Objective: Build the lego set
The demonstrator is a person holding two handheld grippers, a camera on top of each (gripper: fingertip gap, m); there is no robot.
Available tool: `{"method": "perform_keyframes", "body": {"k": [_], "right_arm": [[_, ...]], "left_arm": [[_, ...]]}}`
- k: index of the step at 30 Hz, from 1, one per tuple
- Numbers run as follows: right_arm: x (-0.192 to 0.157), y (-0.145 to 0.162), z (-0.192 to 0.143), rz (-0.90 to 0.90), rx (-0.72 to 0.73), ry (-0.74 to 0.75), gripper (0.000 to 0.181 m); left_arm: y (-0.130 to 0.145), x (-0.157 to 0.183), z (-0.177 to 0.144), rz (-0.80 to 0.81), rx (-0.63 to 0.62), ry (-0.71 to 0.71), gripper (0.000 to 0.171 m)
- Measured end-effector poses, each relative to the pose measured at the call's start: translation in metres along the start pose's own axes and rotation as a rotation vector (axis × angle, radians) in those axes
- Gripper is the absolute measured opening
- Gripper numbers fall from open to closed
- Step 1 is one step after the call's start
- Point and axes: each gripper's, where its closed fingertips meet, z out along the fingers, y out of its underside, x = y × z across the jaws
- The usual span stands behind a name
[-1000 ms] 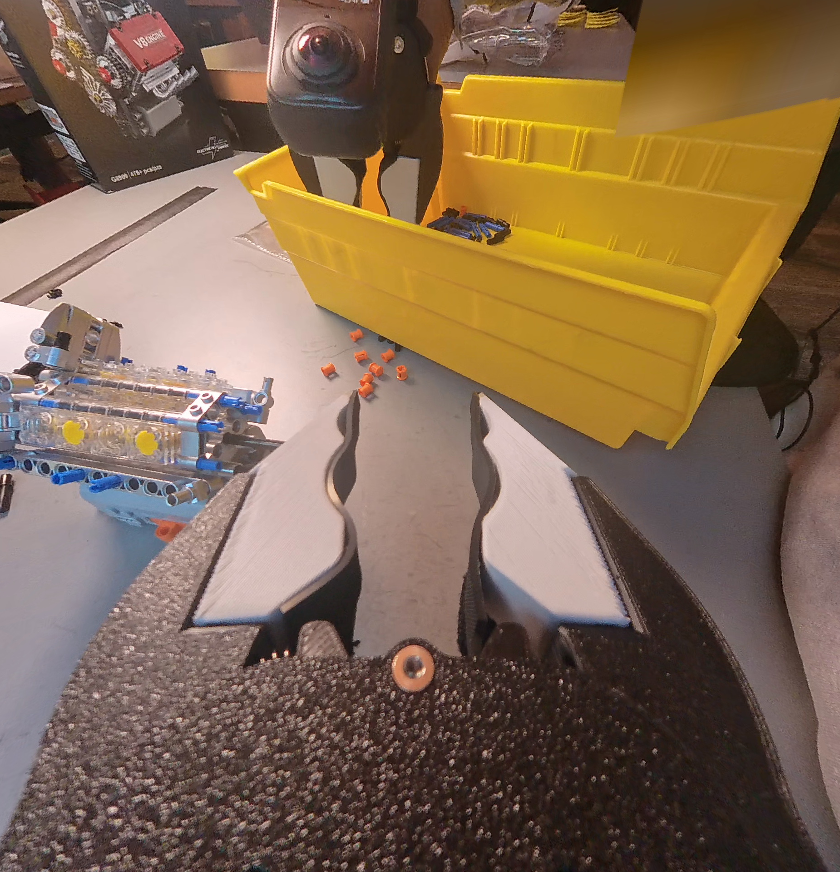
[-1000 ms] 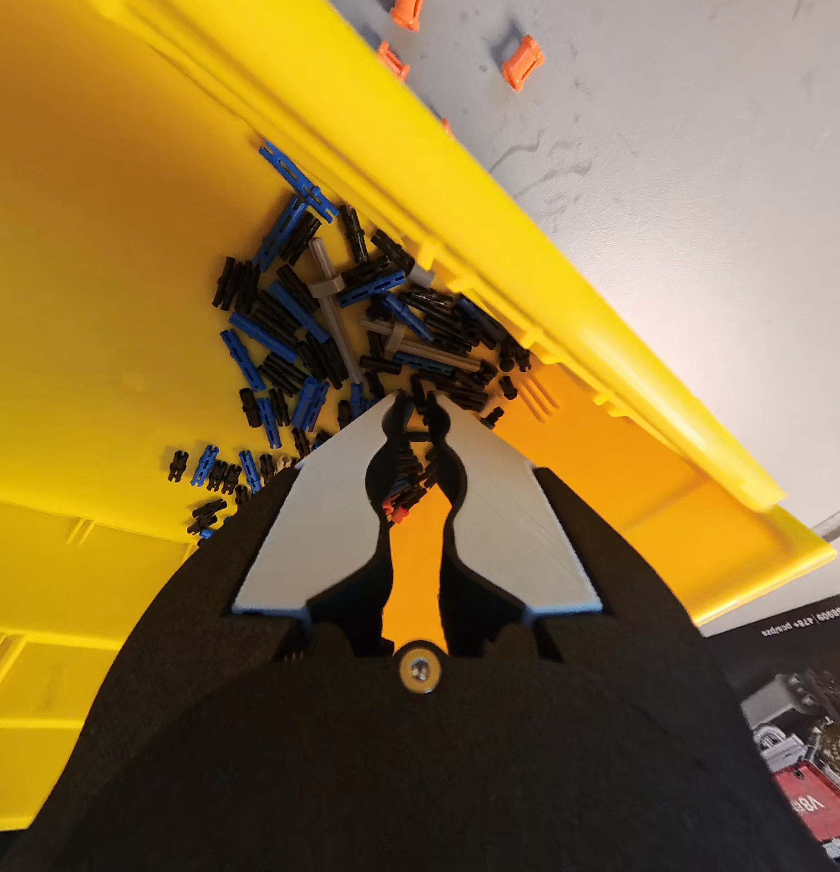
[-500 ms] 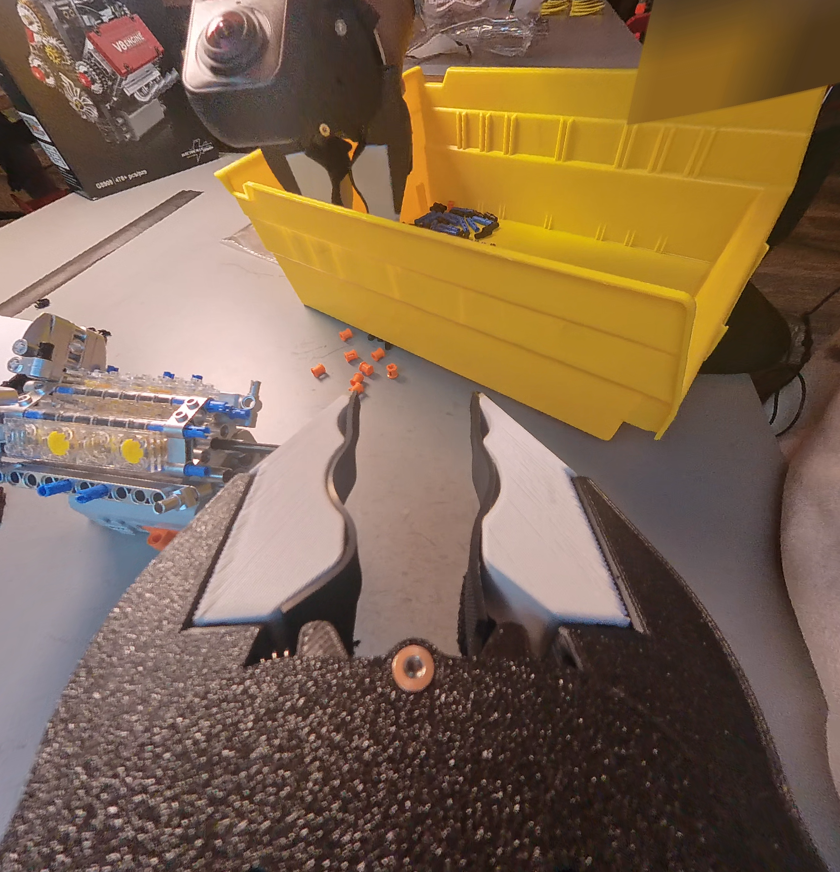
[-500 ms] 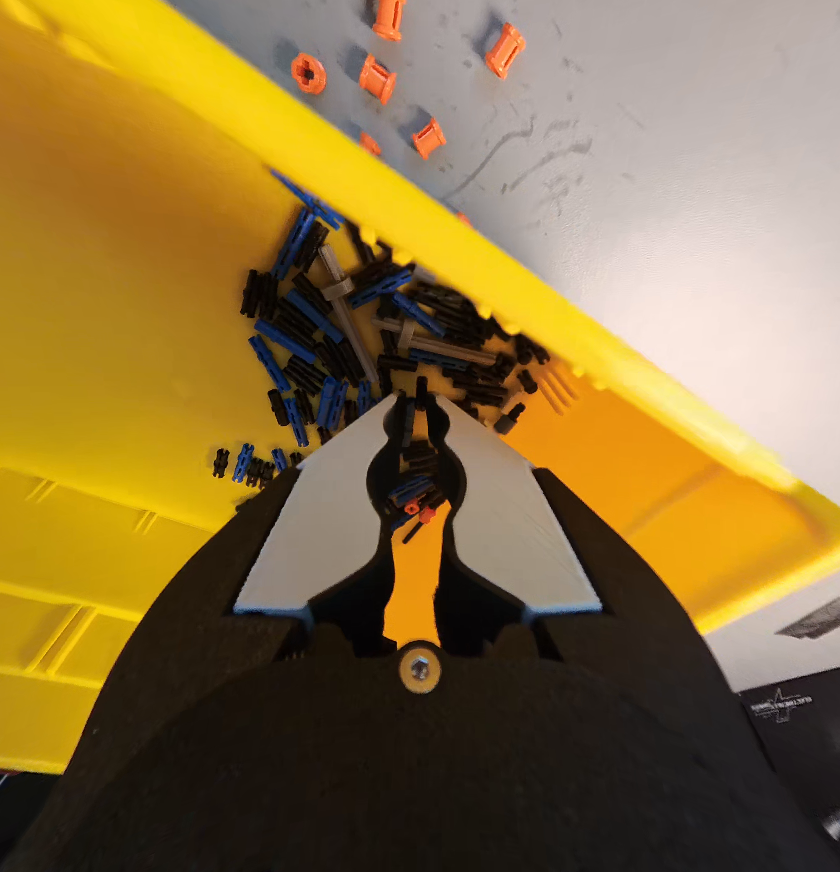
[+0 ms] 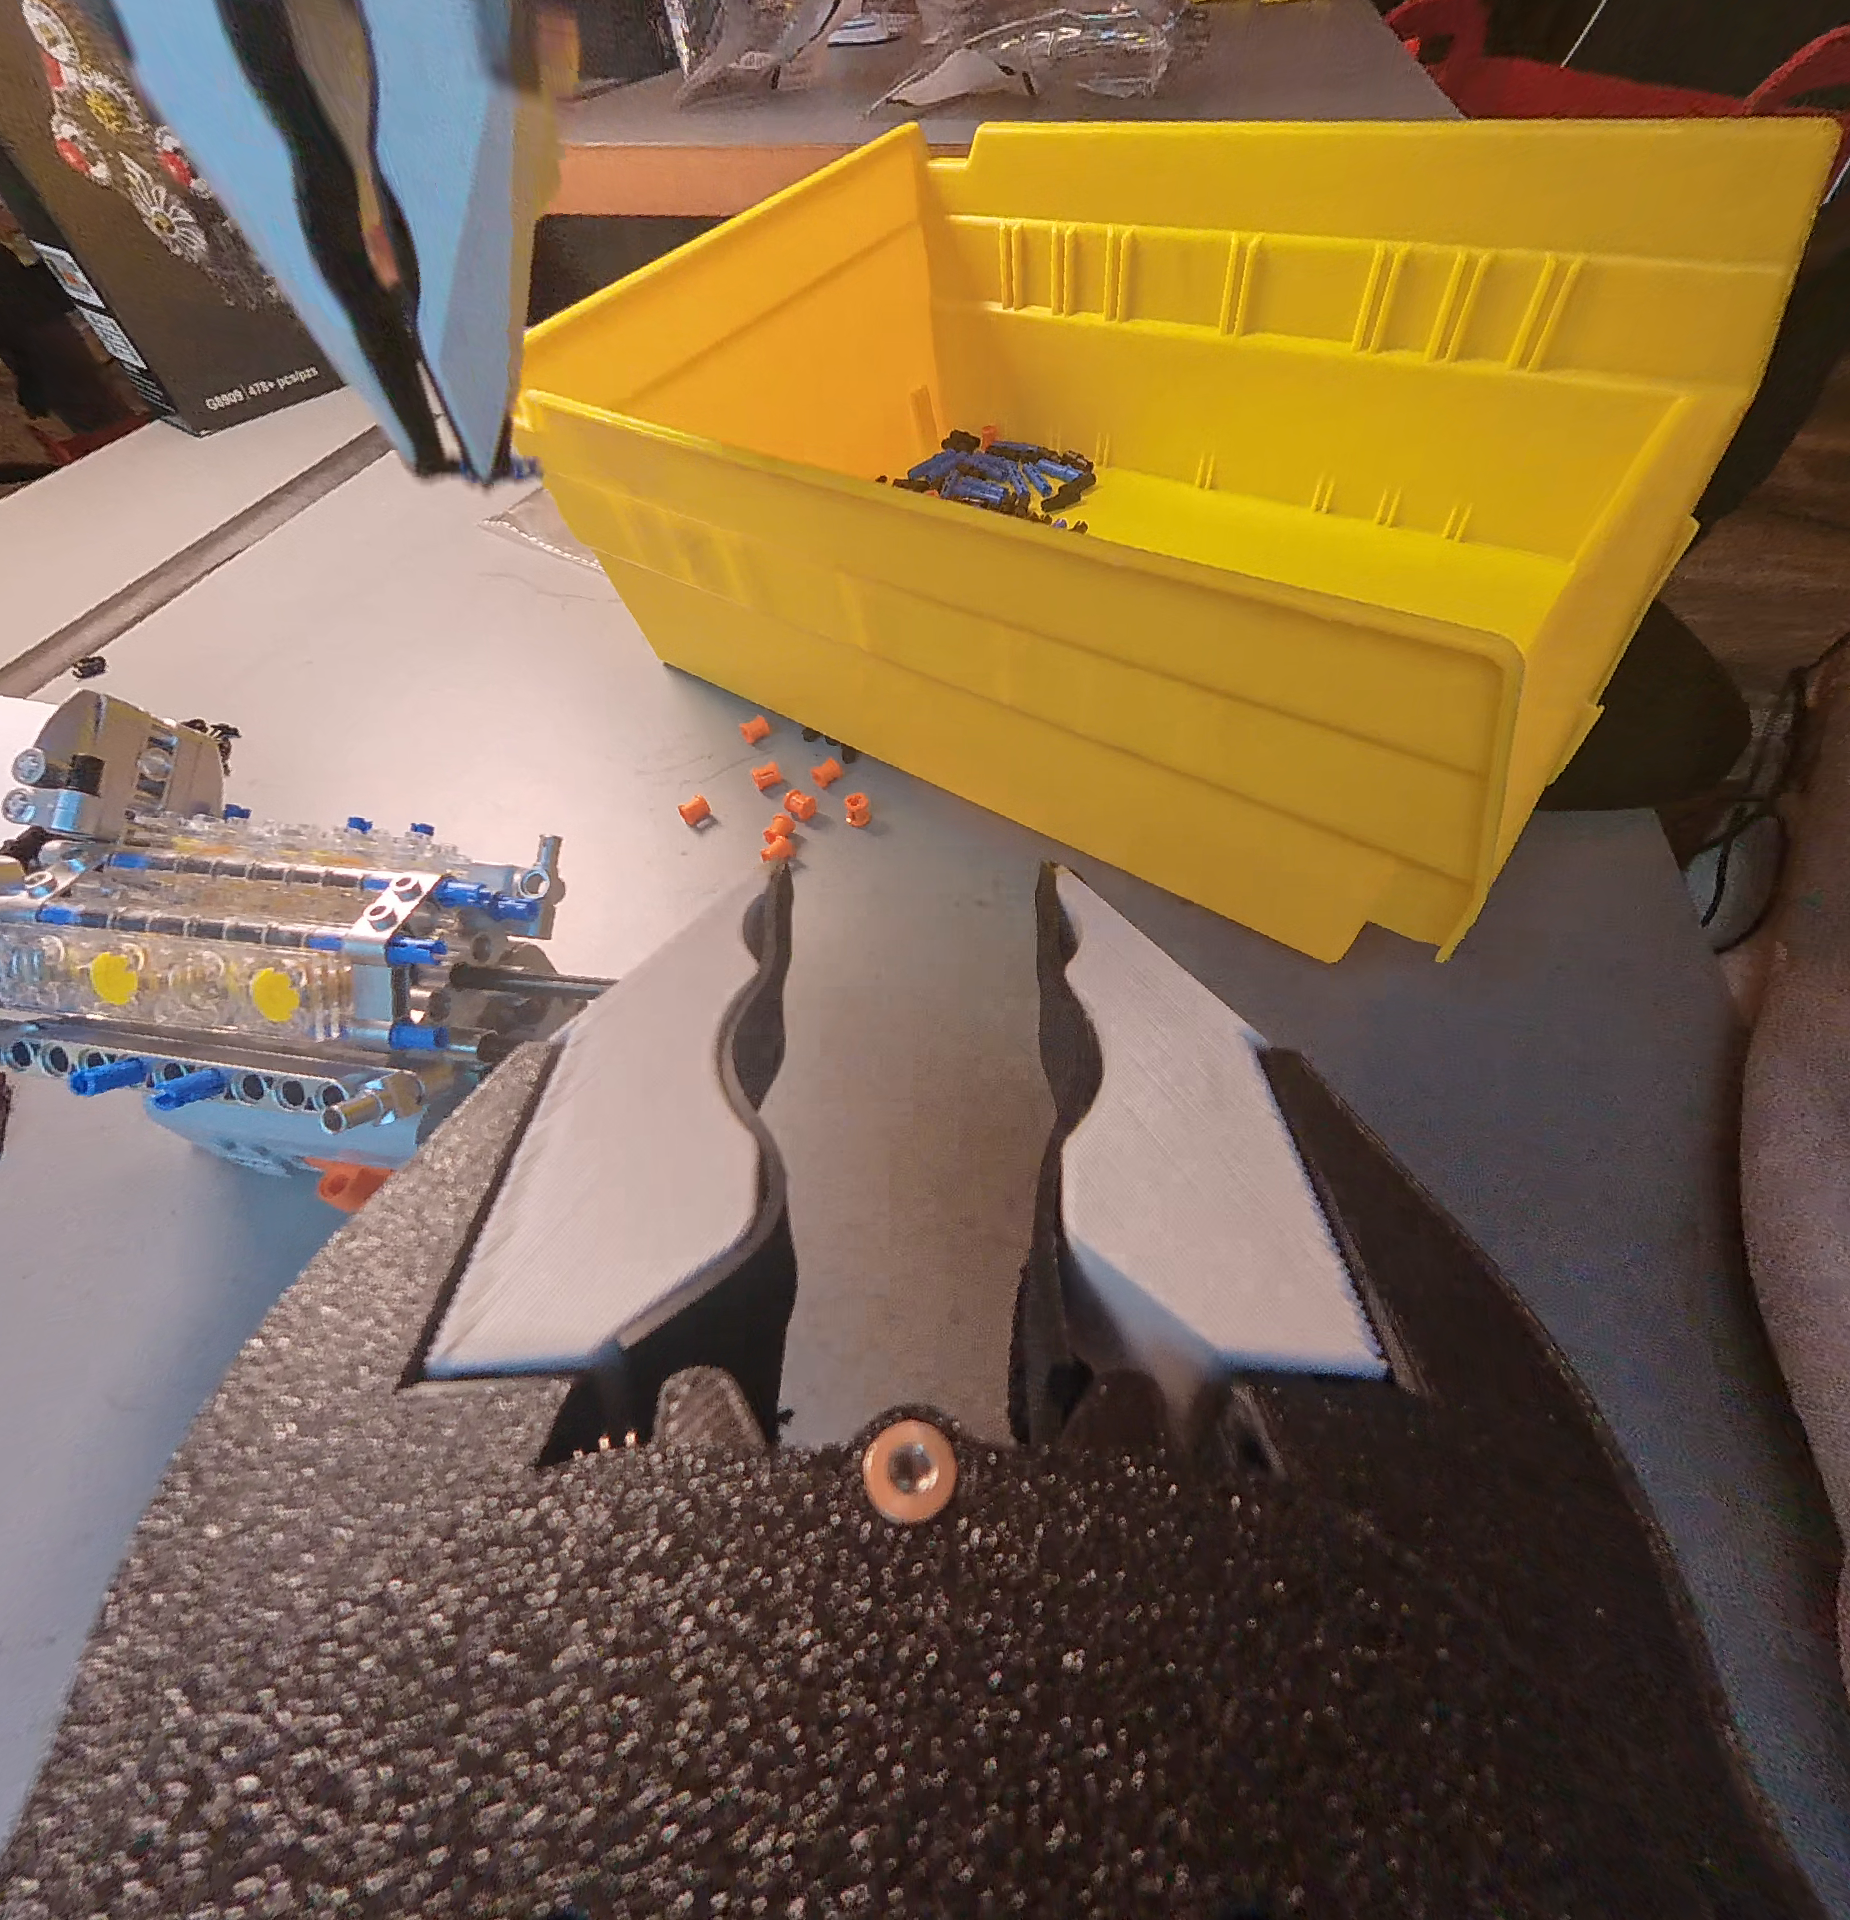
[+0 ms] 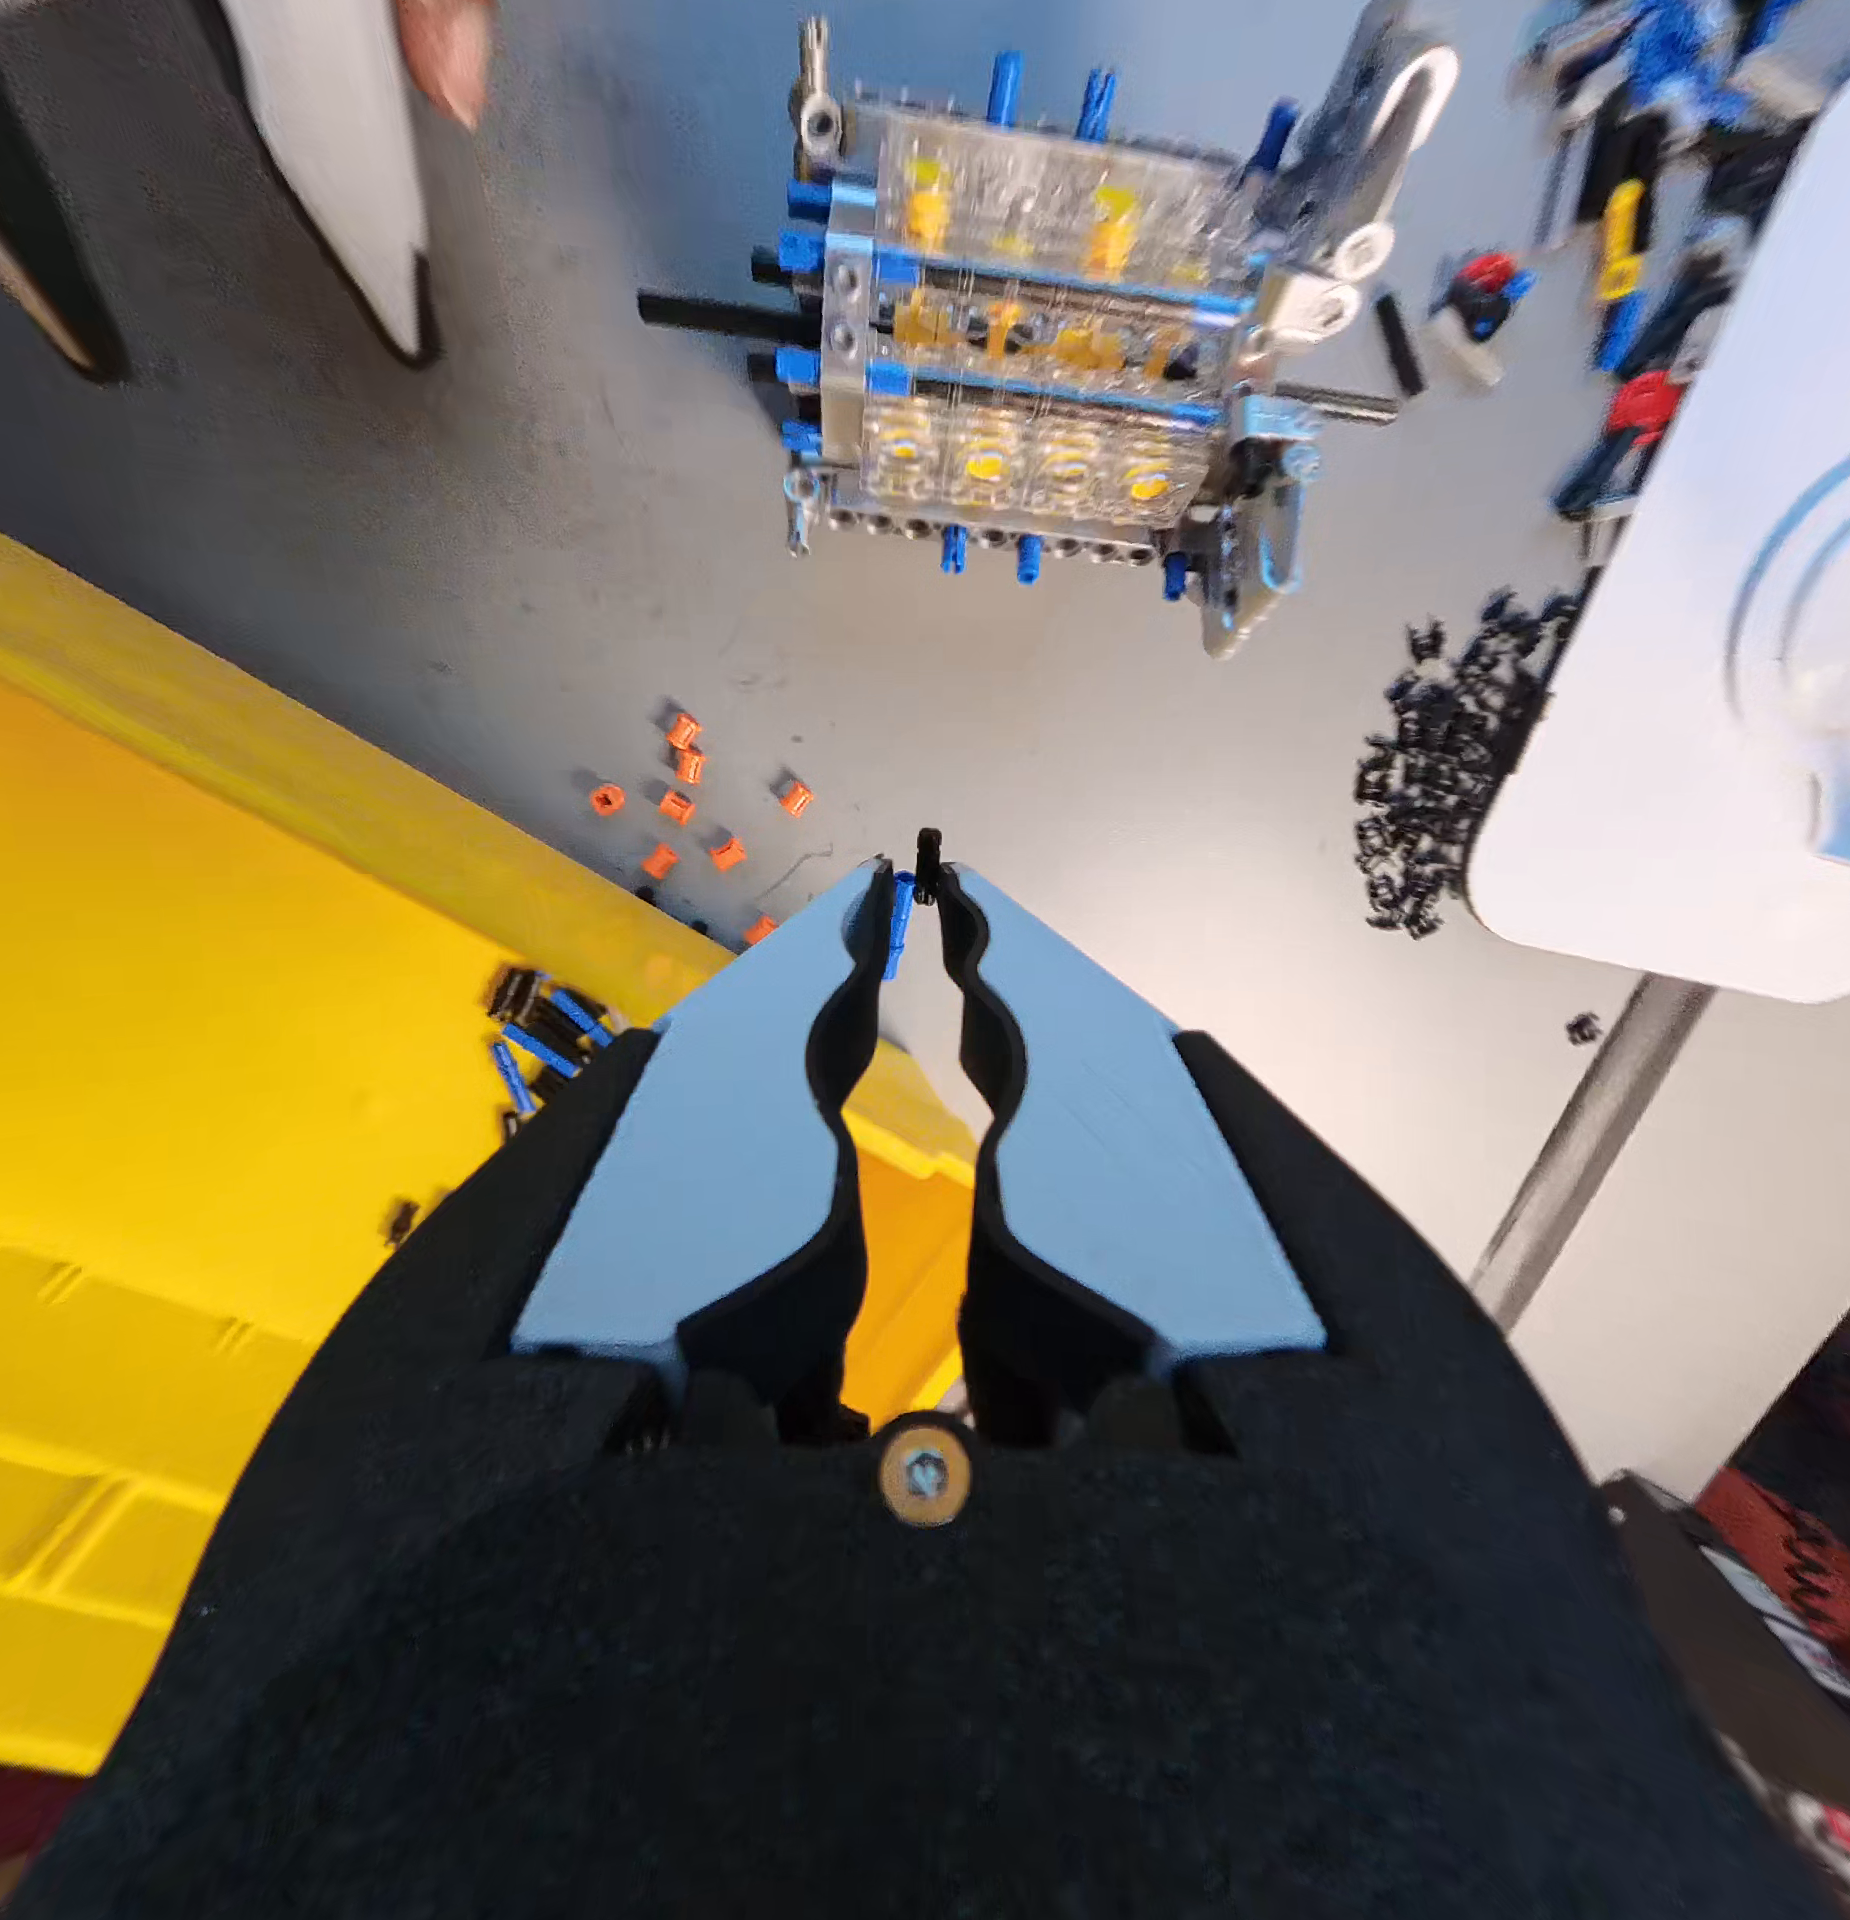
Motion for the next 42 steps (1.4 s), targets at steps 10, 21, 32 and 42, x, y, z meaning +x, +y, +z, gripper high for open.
{"method": "perform_keyframes", "body": {"k": [10, 21, 32, 42], "right_arm": [[-0.002, 0.026, 0.054, -0.085, -0.349, -0.179, 0.004], [0.006, 0.012, -0.03, 0.071, 0.057, 0.067, 0.01], [-0.013, 0.023, 0.036, 0.13, -0.436, -0.127, 0.023], [-0.032, 0.046, 0.064, 0.469, -0.641, -0.32, 0.025]], "left_arm": [[0.0, 0.004, -0.001, -0.002, 0.002, 0.026, 0.045], [0.0, 0.003, 0.0, -0.023, 0.002, 0.034, 0.045], [0.001, 0.004, 0.001, -0.008, -0.009, 0.021, 0.045], [-0.004, 0.028, -0.002, 0.035, -0.005, 0.092, 0.045]]}}
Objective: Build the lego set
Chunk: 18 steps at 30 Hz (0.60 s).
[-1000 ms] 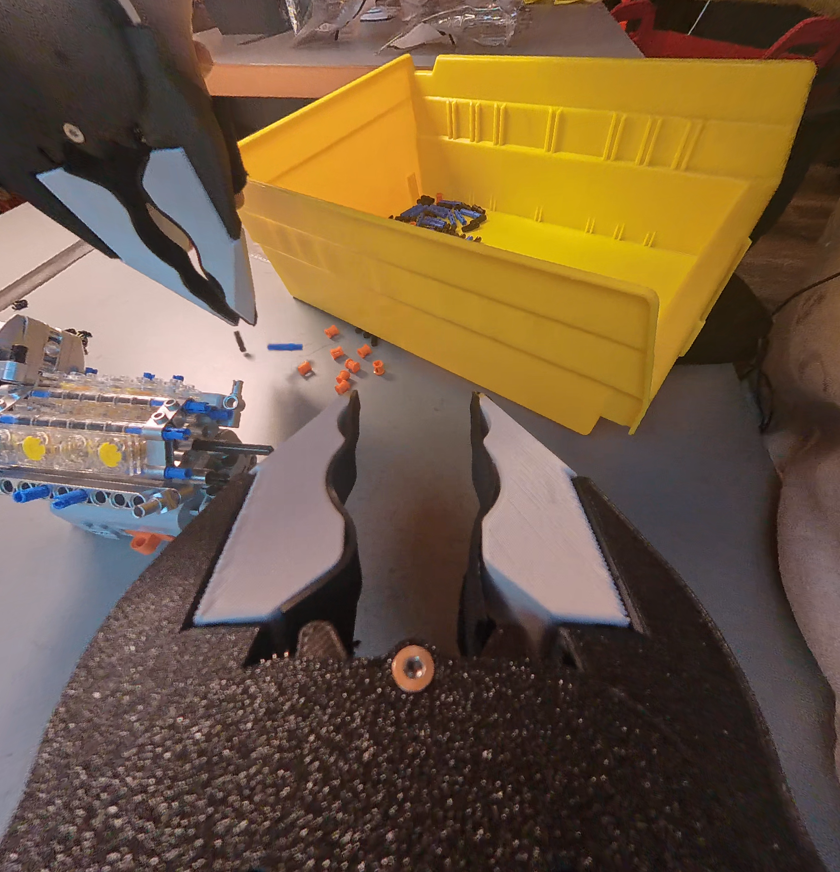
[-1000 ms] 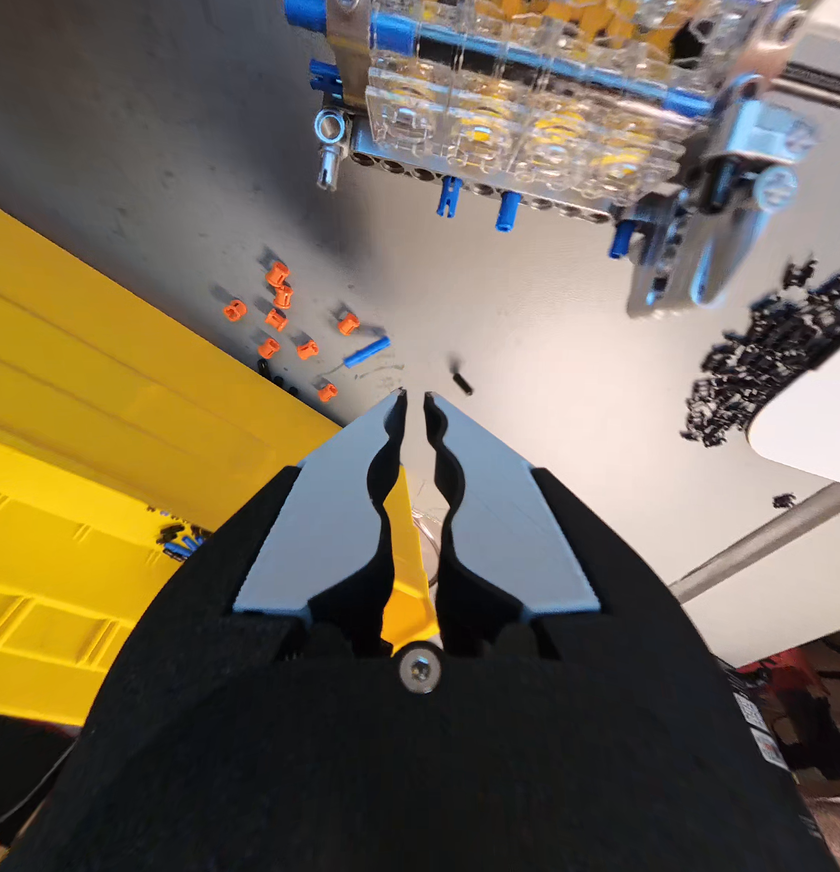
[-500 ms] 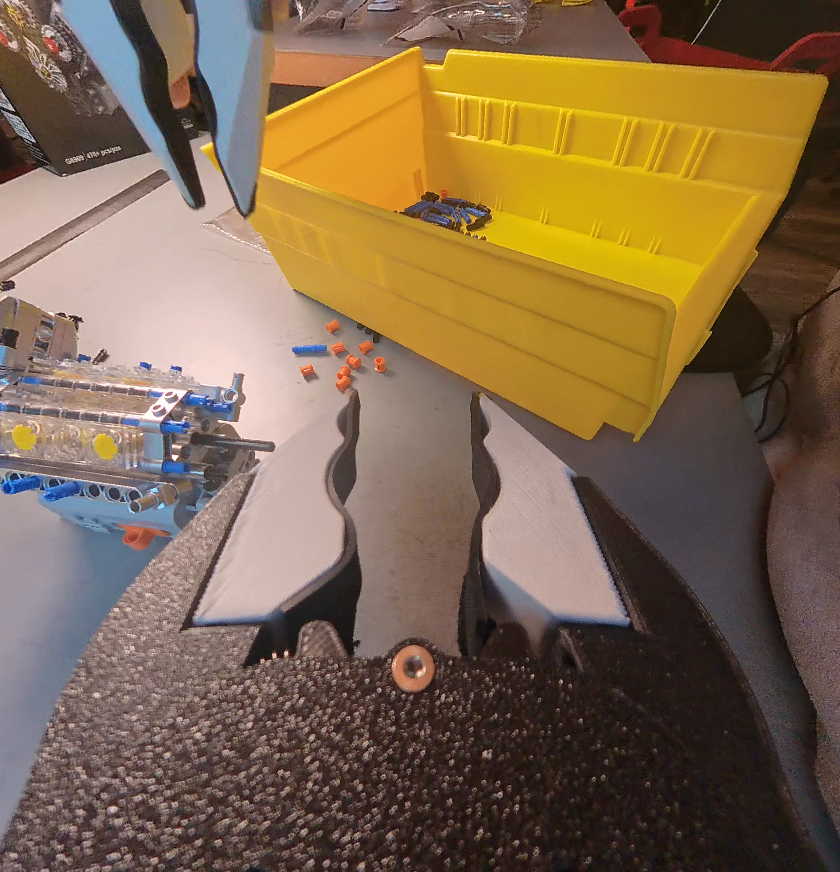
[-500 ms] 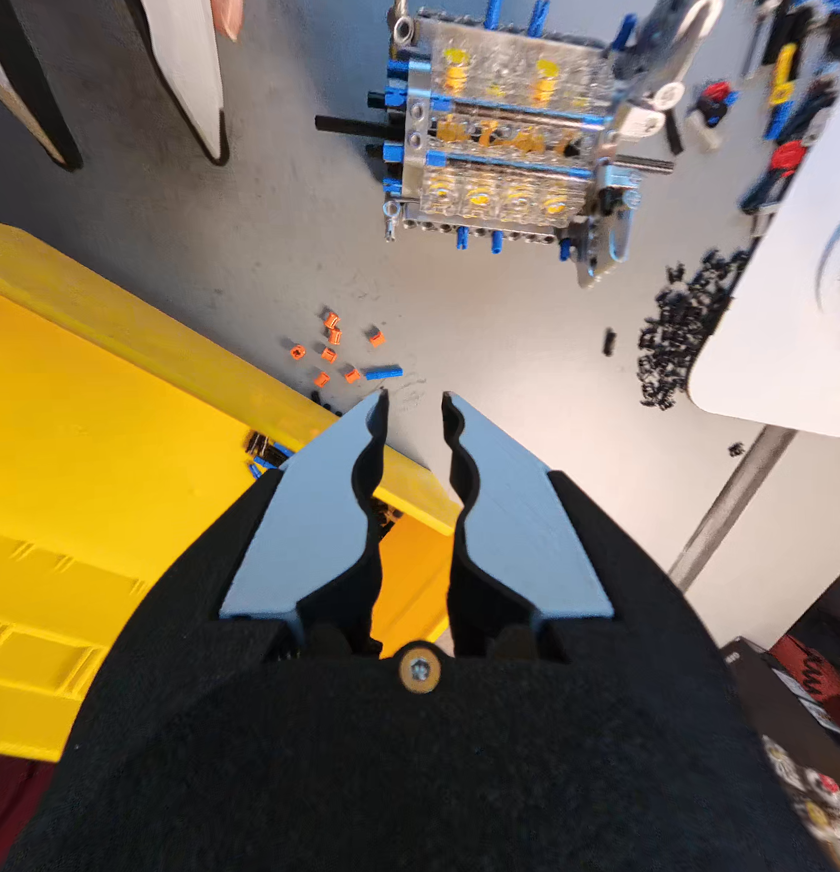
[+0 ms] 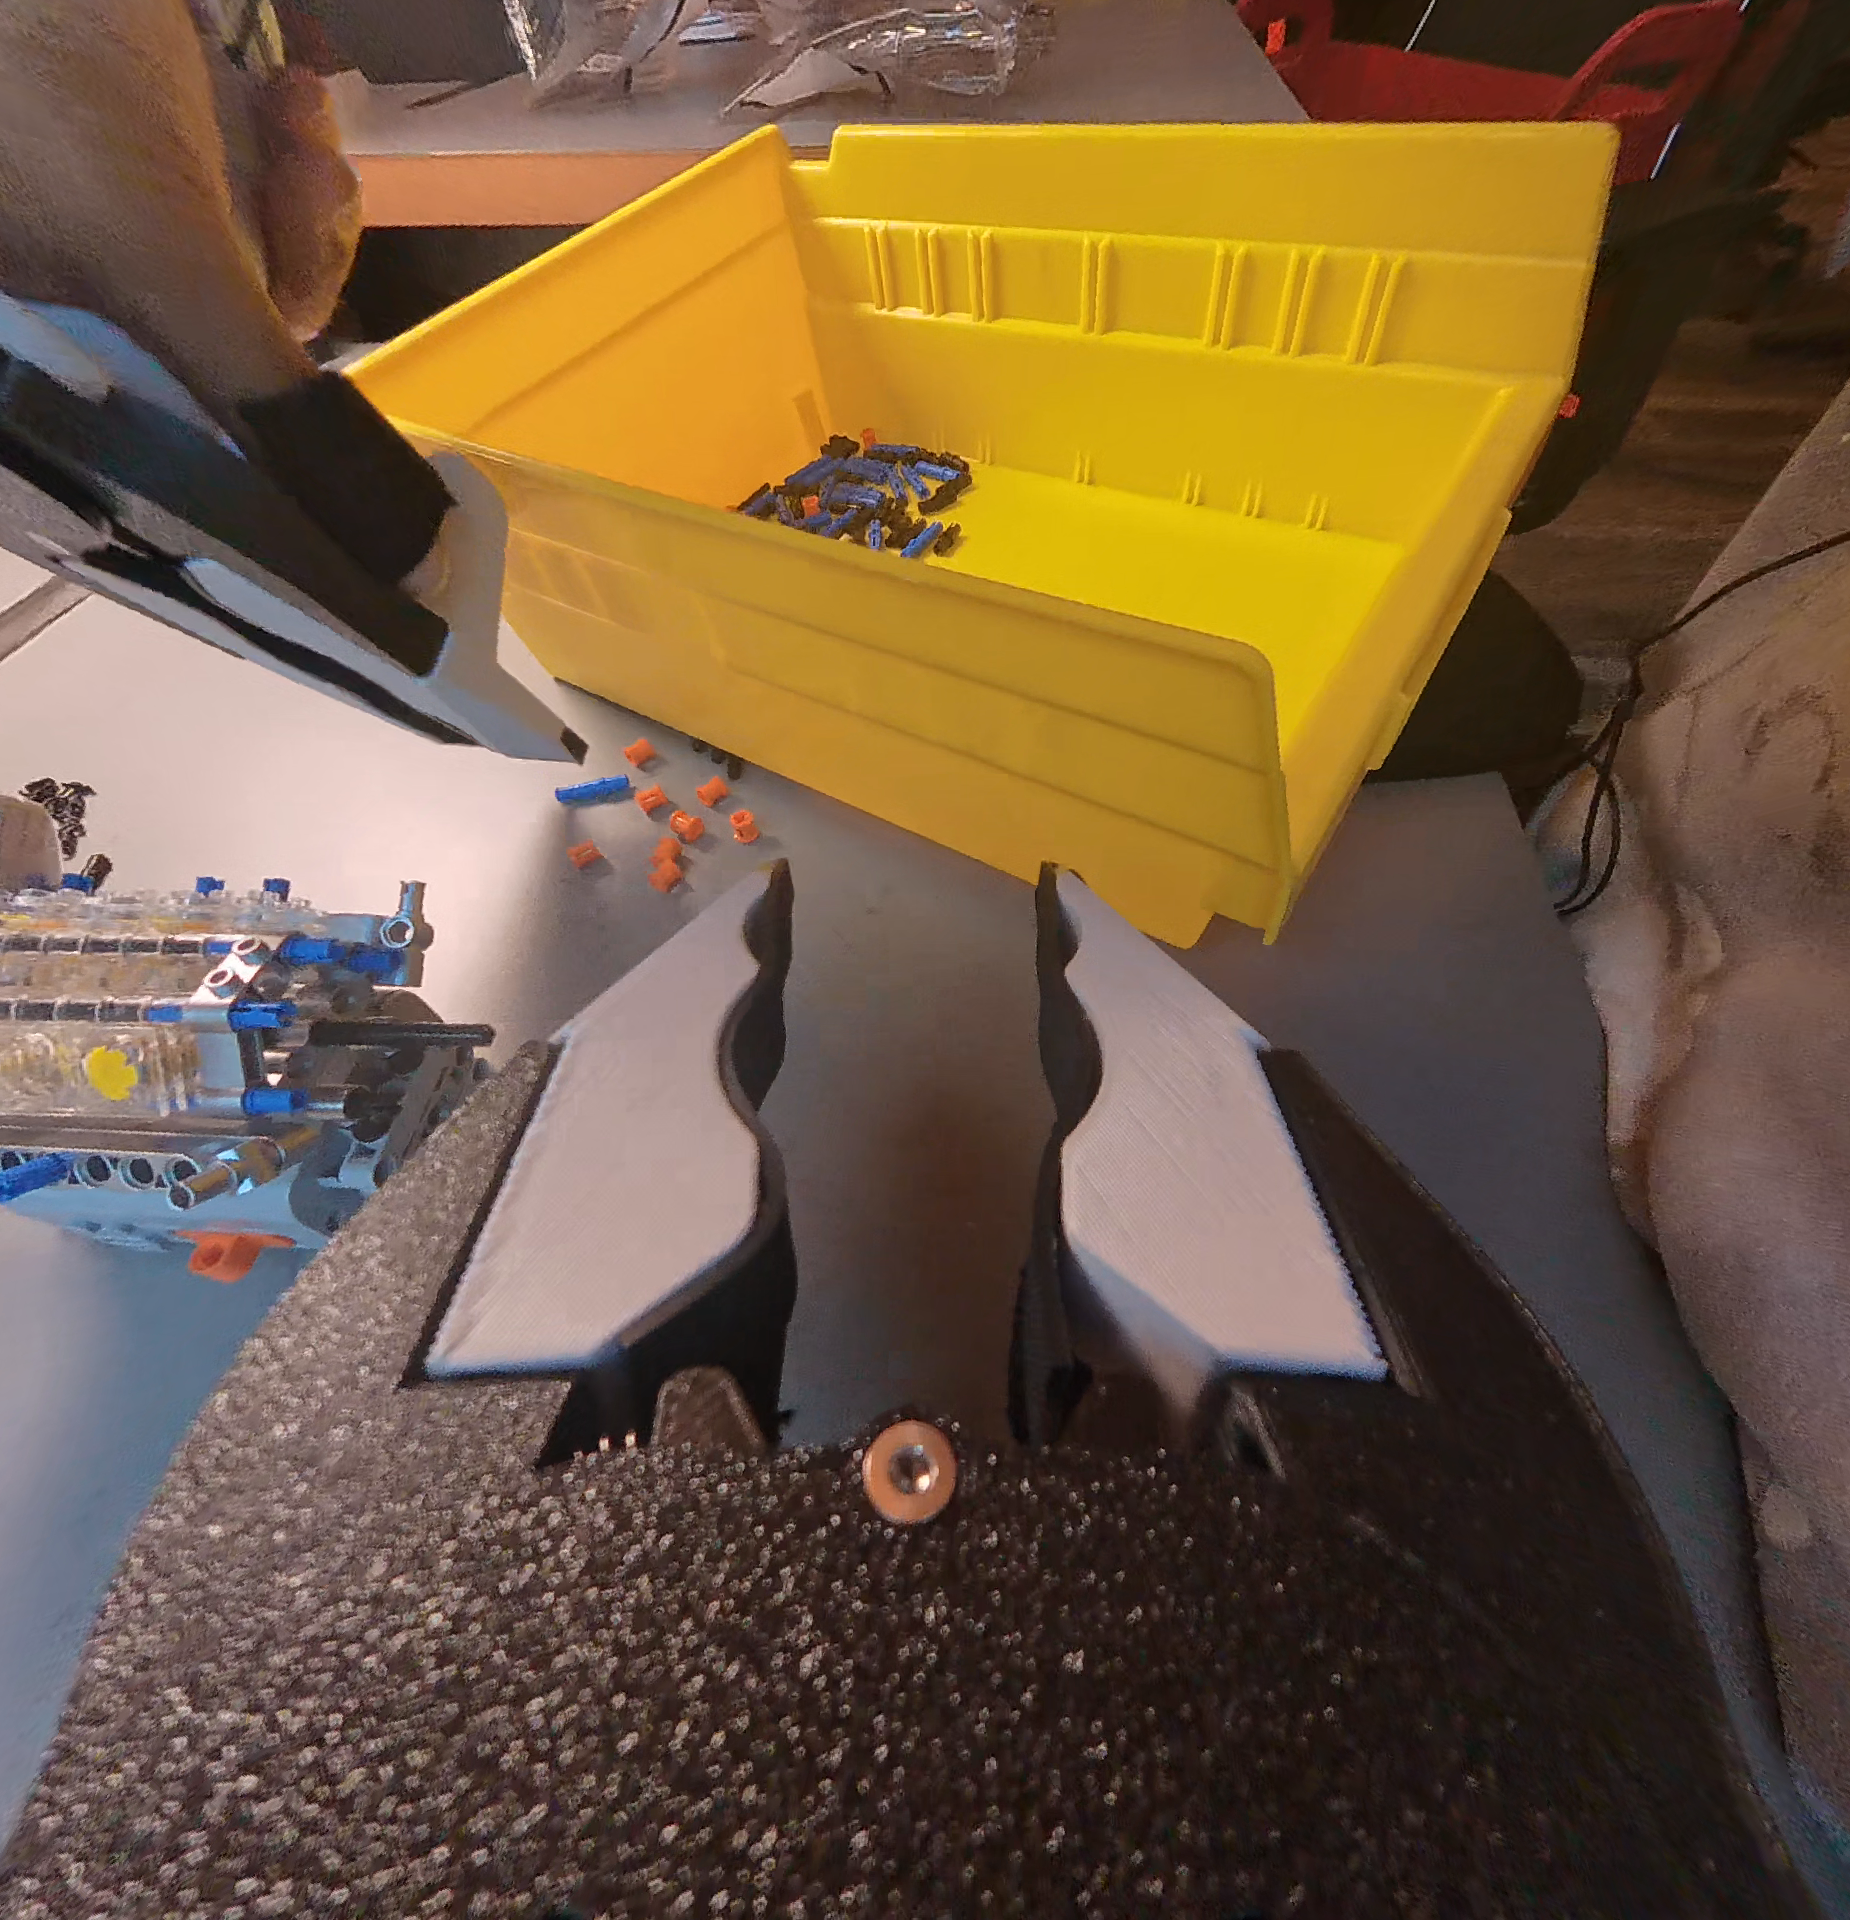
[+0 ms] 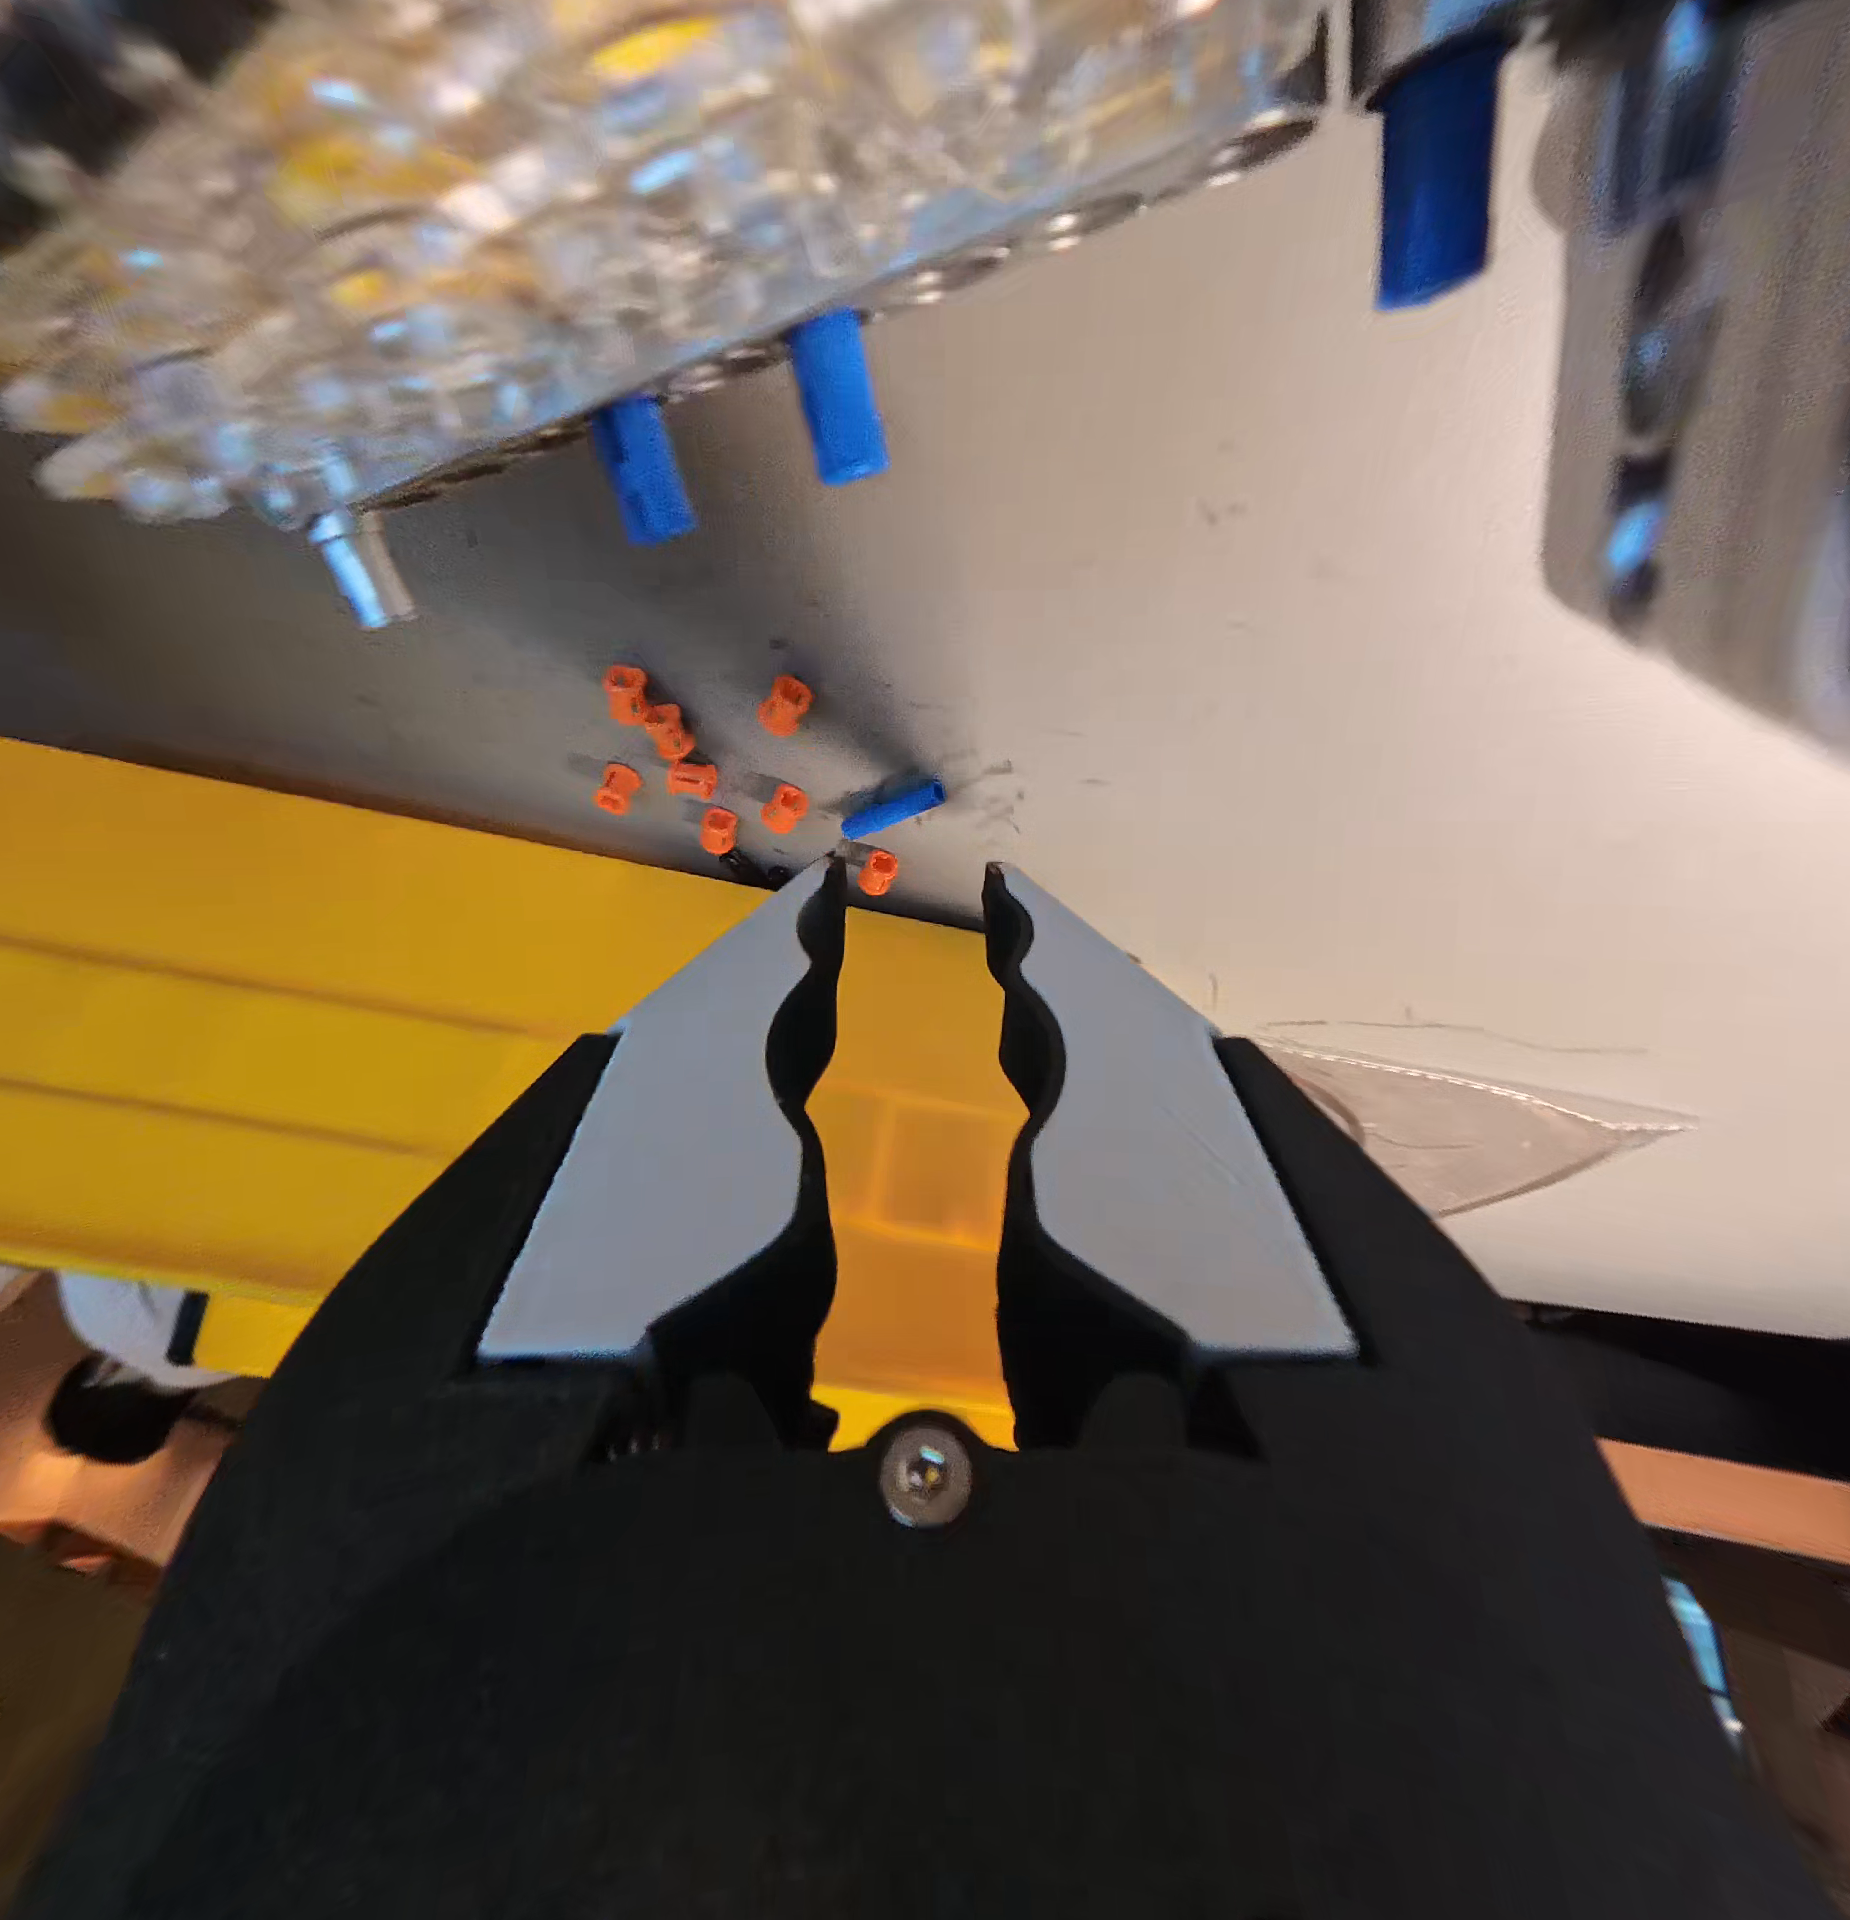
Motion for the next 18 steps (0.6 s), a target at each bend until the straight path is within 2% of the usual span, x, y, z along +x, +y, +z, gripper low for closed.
{"method": "perform_keyframes", "body": {"k": [2, 7, 18], "right_arm": [[0.0, -0.001, 0.01, 0.027, -0.024, -0.02, 0.025], [-0.004, -0.009, 0.008, 0.082, 0.003, -0.068, 0.022], [0.0, -0.011, 0.01, 0.177, 0.03, 0.008, 0.012]], "left_arm": [[-0.003, 0.003, -0.002, 0.005, 0.006, 0.003, 0.045], [-0.009, 0.017, -0.007, 0.052, 0.02, 0.023, 0.045], [0.003, 0.033, -0.008, 0.106, -0.013, 0.044, 0.045]]}}
